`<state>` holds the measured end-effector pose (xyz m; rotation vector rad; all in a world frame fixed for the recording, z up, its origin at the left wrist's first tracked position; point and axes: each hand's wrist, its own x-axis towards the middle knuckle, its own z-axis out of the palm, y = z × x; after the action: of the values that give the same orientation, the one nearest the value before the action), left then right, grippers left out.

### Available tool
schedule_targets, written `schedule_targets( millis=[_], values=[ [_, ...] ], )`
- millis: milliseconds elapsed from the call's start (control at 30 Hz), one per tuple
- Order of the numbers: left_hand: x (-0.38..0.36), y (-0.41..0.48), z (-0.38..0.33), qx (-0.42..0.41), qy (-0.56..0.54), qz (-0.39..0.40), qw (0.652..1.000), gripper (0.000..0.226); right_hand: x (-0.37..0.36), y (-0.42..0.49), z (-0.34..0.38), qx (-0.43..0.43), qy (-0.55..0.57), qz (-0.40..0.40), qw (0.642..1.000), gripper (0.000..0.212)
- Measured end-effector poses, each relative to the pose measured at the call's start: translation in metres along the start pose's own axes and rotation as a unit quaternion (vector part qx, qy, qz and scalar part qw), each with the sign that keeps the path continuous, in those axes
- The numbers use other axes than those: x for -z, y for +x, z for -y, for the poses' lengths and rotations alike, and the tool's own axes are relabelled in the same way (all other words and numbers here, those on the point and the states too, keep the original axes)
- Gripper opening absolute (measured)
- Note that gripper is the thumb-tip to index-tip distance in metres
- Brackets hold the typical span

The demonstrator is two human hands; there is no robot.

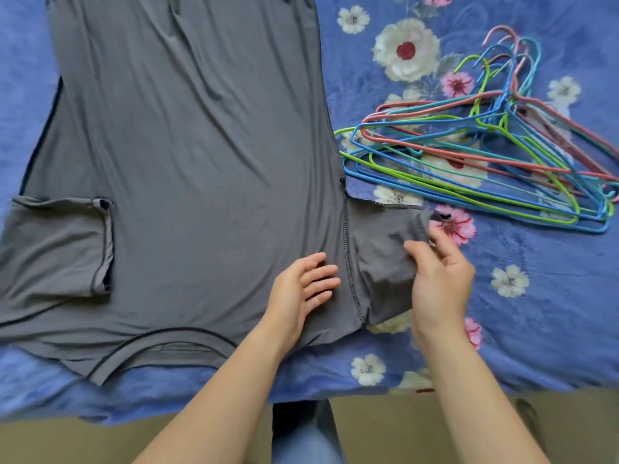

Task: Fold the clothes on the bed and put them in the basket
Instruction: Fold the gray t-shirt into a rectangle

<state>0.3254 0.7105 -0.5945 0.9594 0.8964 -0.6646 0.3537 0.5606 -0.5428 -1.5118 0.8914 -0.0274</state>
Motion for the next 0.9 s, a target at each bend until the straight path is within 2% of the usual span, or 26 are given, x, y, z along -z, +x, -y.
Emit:
schedule_targets(
  millis=[33, 100, 133, 167, 233, 267, 333, 400, 533, 633, 667, 700, 800, 900],
  values=[
    [0.010, 0.000, -0.010, 0.010, -0.057, -0.002, 0.998, 0.032, -0.016, -0.017, 0.002, 0.025, -0.029, 0.083, 0.996, 0.032],
    [0.033, -0.001, -0.027, 0.000, -0.137, -0.009, 0.991, 0.037, -0.042, -0.047, -0.002, 0.041, -0.133, 0.269, 0.953, 0.034],
    [0.045, -0.001, -0.034, -0.008, -0.154, -0.010, 0.988, 0.042, -0.050, -0.058, -0.006, 0.042, -0.187, 0.328, 0.925, 0.036],
    [0.056, -0.001, -0.038, -0.011, -0.154, -0.006, 0.988, 0.049, -0.054, -0.063, -0.014, 0.048, -0.229, 0.350, 0.907, 0.033],
    [0.074, -0.001, -0.046, -0.001, -0.127, 0.004, 0.992, 0.055, -0.056, -0.065, -0.026, 0.053, -0.259, 0.315, 0.912, 0.021],
    [0.079, 0.001, -0.047, -0.003, -0.096, -0.005, 0.995, 0.050, -0.055, -0.061, -0.033, 0.044, -0.263, 0.284, 0.921, 0.018],
    [0.084, 0.003, -0.045, -0.062, 0.060, -0.020, 0.996, 0.031, -0.052, -0.052, -0.042, 0.039, -0.285, 0.238, 0.928, 0.022],
    [0.083, 0.002, -0.044, -0.146, 0.219, -0.038, 0.964, 0.022, -0.055, -0.044, -0.046, 0.072, -0.335, 0.221, 0.913, 0.032],
    [0.094, -0.003, -0.044, -0.162, 0.225, -0.044, 0.960, 0.033, -0.083, -0.033, -0.047, 0.165, -0.421, 0.244, 0.858, 0.055],
    [0.111, -0.004, -0.042, -0.147, 0.317, -0.046, 0.936, 0.033, -0.105, -0.024, -0.046, 0.142, -0.572, 0.271, 0.761, 0.066],
    [0.116, -0.005, -0.044, -0.139, 0.347, -0.037, 0.927, 0.034, -0.112, -0.025, -0.046, 0.136, -0.604, 0.265, 0.739, 0.067],
    [0.121, -0.006, -0.048, -0.137, 0.376, -0.038, 0.916, 0.035, -0.119, -0.026, -0.044, 0.139, -0.614, 0.254, 0.734, 0.066],
    [0.139, -0.004, -0.082, -0.163, 0.398, -0.067, 0.900, 0.035, -0.146, -0.033, -0.034, 0.179, -0.565, 0.219, 0.775, 0.056],
    [0.164, 0.015, -0.144, -0.229, 0.413, -0.118, 0.873, 0.032, -0.182, -0.014, -0.015, 0.184, -0.537, 0.205, 0.797, 0.047]
  ],
)
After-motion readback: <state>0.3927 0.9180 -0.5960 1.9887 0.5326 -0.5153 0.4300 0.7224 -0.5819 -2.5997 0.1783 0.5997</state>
